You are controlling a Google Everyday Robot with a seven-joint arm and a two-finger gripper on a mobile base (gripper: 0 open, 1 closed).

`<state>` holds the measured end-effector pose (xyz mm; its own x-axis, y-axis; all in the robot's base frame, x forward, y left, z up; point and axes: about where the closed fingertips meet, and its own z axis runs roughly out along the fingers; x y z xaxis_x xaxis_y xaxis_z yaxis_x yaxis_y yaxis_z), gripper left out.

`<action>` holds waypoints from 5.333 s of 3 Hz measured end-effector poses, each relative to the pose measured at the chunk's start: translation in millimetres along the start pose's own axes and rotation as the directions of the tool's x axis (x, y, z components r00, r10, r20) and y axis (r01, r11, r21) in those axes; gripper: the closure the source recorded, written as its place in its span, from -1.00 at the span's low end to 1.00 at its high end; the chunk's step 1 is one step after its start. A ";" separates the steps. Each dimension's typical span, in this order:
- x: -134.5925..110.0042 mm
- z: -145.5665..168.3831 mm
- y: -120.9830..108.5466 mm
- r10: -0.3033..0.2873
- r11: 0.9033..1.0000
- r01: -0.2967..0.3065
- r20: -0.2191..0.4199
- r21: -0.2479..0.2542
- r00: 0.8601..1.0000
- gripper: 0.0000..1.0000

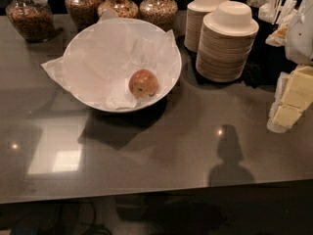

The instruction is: Pick apple from white bowl

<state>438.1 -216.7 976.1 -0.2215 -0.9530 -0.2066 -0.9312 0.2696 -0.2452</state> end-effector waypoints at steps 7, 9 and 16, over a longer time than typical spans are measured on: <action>-158.8 49.2 -60.6 -0.163 0.985 0.170 0.355 0.012 0.921 -1.00; -210.5 78.9 -69.5 -0.175 0.976 0.215 0.442 -0.041 0.880 -0.63; -239.7 179.8 -62.7 -0.185 0.937 0.280 0.381 -0.210 0.906 -0.52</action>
Offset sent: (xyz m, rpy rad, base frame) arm 0.0245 0.0293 -0.0003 0.0632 -0.0292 0.0622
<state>601.6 19.7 870.7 0.0818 -0.8608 -0.5023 -0.9951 -0.0429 -0.0886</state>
